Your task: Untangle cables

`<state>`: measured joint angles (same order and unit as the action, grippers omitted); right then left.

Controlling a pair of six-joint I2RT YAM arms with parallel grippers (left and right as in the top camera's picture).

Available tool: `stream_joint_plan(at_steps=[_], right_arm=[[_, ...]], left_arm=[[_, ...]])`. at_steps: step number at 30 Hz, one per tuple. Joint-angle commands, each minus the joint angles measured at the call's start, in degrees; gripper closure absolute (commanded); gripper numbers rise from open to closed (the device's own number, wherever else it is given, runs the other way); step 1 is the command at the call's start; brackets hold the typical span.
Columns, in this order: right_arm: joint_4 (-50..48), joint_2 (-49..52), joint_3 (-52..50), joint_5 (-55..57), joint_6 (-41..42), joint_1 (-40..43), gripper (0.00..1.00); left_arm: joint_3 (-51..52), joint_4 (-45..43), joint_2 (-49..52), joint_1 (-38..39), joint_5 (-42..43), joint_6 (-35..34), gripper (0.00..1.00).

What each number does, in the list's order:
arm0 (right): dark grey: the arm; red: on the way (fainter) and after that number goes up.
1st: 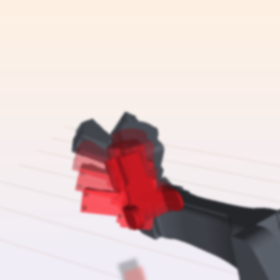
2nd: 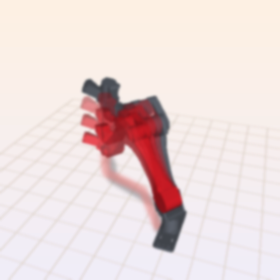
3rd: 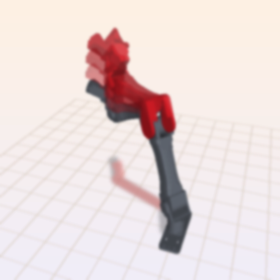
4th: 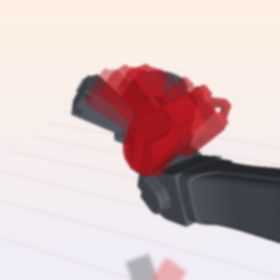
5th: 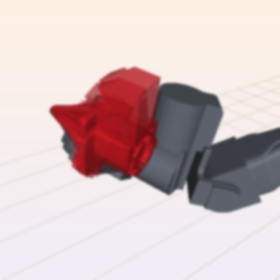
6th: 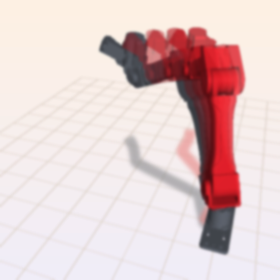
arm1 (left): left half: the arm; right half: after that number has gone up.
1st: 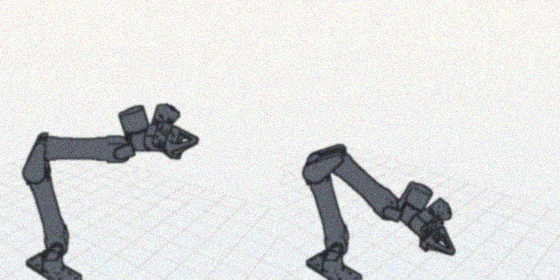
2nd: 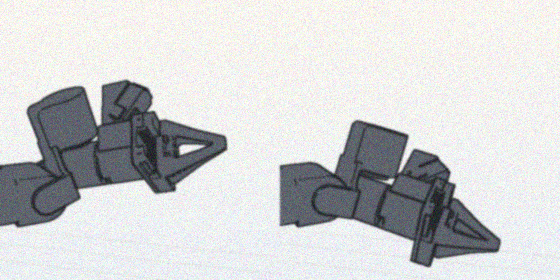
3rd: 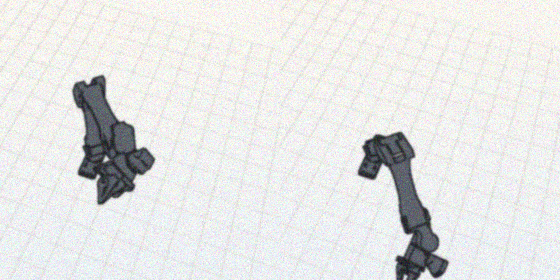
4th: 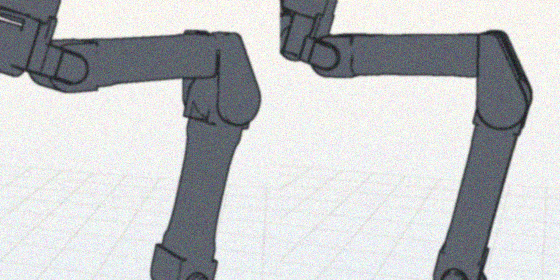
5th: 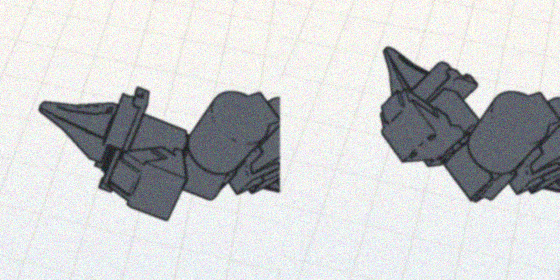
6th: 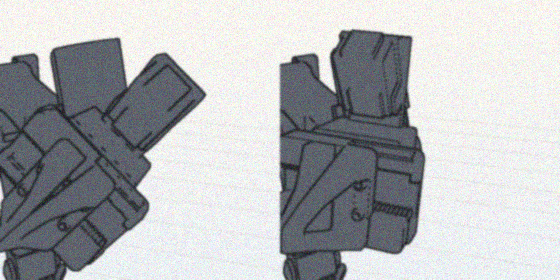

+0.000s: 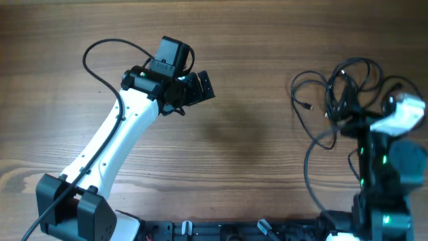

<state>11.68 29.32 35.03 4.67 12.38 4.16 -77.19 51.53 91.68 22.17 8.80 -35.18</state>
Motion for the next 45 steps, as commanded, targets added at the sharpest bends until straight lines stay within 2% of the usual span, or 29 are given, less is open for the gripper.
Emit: stream_joint_plan(at_steps=[1,9,21,26,34,41,45], right_arm=[[-3.30,-7.30,-4.44,-0.72,0.70,-0.20,0.00],[-5.44,-16.79,-8.63,-0.70,0.72,-0.17,0.00],[-8.66,-23.80,-13.03,-0.70,0.72,-0.17,0.00],[-11.87,-29.14,-18.71,-0.70,0.70,-0.17,0.00],[-14.93,-29.16,-22.10,-0.70,0.70,-0.13,0.00],[-25.79,-29.16,-22.43,-0.72,0.70,-0.13,0.00],[-24.52,-29.16,-23.02,-0.70,0.72,-0.13,0.00]], left_arm=[[0.37,-0.04,0.37,0.17,-0.59,0.46,0.00],[0.37,-0.04,0.37,0.17,-0.59,0.46,0.00],[0.37,-0.04,0.37,0.17,-0.59,0.46,0.00],[0.37,-0.04,0.37,0.17,-0.59,0.46,0.00],[0.37,-0.04,0.37,0.17,-0.59,0.46,0.00],[0.37,-0.04,0.37,0.17,-0.59,0.46,0.00],[0.37,-0.04,0.37,0.17,-0.59,0.46,0.00]])
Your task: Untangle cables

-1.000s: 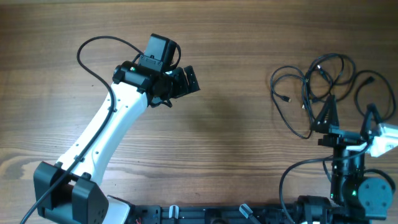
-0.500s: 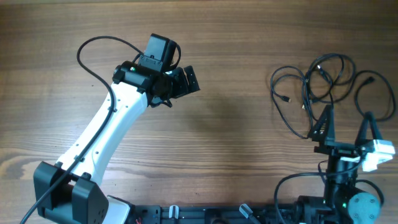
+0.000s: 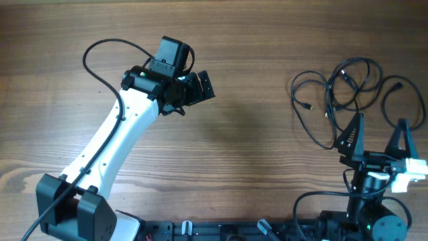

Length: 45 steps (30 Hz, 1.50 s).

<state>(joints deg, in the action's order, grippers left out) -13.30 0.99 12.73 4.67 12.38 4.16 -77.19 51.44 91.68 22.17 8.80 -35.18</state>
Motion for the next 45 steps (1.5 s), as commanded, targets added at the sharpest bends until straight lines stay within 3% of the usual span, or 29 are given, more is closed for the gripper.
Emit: stream_joint_plan(at_steps=[1,10,16,39,42,45], right_arm=[[0.50,-0.83,-1.64,-0.70,0.72,-0.13,0.00],[1.92,-0.83,-12.50,-0.70,0.68,-0.13,0.00],[12.52,-0.83,-12.46,-1.03,1.14,-0.20,0.00],[12.59,-0.85,-12.46,-1.09,1.07,-6.99,0.00],[12.76,-0.85,-12.46,-1.95,-4.02,-6.99,0.00],[13.29,-0.85,-12.46,-7.61,-16.31,-6.93,0.00]], left_arm=[[0.37,0.04,0.37,0.17,-0.59,0.46,0.00],[0.37,0.04,0.37,0.17,-0.59,0.46,0.00],[0.37,0.04,0.37,0.17,-0.59,0.46,0.00],[0.37,0.04,0.37,0.17,-0.59,0.46,0.00],[0.37,0.04,0.37,0.17,-0.59,0.46,0.00],[0.37,0.04,0.37,0.17,-0.59,0.46,0.00]])
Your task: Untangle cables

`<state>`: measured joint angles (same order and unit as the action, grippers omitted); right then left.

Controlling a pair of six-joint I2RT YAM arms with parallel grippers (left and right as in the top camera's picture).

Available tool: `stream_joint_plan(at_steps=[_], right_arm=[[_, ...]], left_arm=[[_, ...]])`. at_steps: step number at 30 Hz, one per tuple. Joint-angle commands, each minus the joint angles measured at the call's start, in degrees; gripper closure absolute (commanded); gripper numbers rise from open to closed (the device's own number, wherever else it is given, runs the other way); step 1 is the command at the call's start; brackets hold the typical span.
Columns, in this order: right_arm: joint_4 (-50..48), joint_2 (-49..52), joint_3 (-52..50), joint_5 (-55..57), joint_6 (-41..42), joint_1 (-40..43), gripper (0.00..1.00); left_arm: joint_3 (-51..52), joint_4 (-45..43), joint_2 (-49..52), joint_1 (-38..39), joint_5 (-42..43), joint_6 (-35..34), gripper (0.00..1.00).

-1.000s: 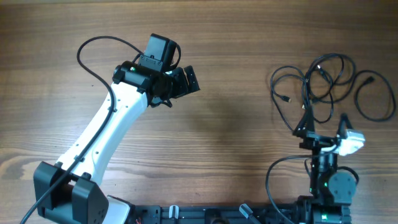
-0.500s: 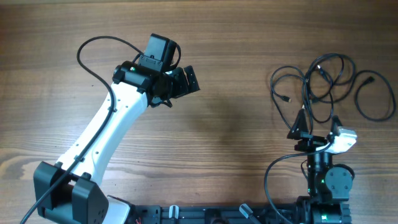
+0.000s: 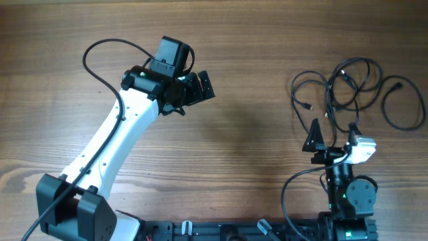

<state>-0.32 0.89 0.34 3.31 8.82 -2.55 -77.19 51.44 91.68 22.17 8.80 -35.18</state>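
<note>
A tangle of thin black cables [image 3: 348,87] lies on the wooden table at the right, with loose plug ends [image 3: 307,106] sticking out. My right gripper [image 3: 332,134] is open at the tangle's near edge, its fingers [image 3: 313,137] pointing toward the cables and nothing visibly between them. My left gripper [image 3: 204,86] hovers over the table's middle left, far from the cables and holding nothing. Its jaws cannot be made out from above.
The left arm's white link [image 3: 114,147] runs diagonally from the near left corner, with its own black lead [image 3: 100,50] looping behind it. Both arm bases sit along the table's near edge [image 3: 234,231]. Bare wood [image 3: 254,134] separates the two arms.
My right gripper has shifted left along the near edge of the tangle and still stands open. The cables and the left arm are where they were.
At first my right arm reached over the right part of the tangle, hiding some of it. Later it was back near the table's front, open, below the uncovered cables. It now sits further left, under the tangle's lower loop. The left arm stayed still.
</note>
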Motion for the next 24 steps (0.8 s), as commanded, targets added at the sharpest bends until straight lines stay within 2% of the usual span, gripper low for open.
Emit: stream_joint_plan(at_steps=[1,4,9,24], right_arm=[[0.35,-0.74,-0.07,-7.17,-15.56,-0.11,0.00],[0.37,-0.74,-0.07,-7.32,-19.67,1.01,0.00],[0.37,-0.74,-0.07,-7.21,-17.29,3.78,0.00],[0.31,-0.74,-0.07,-7.21,-17.49,3.69,0.00]], left_arm=[[0.37,0.04,0.37,0.17,-0.59,0.46,0.00],[0.37,0.04,0.37,0.17,-0.59,0.46,0.00],[0.37,0.04,0.37,0.17,-0.59,0.46,0.00],[0.37,0.04,0.37,0.17,-0.59,0.46,0.00]])
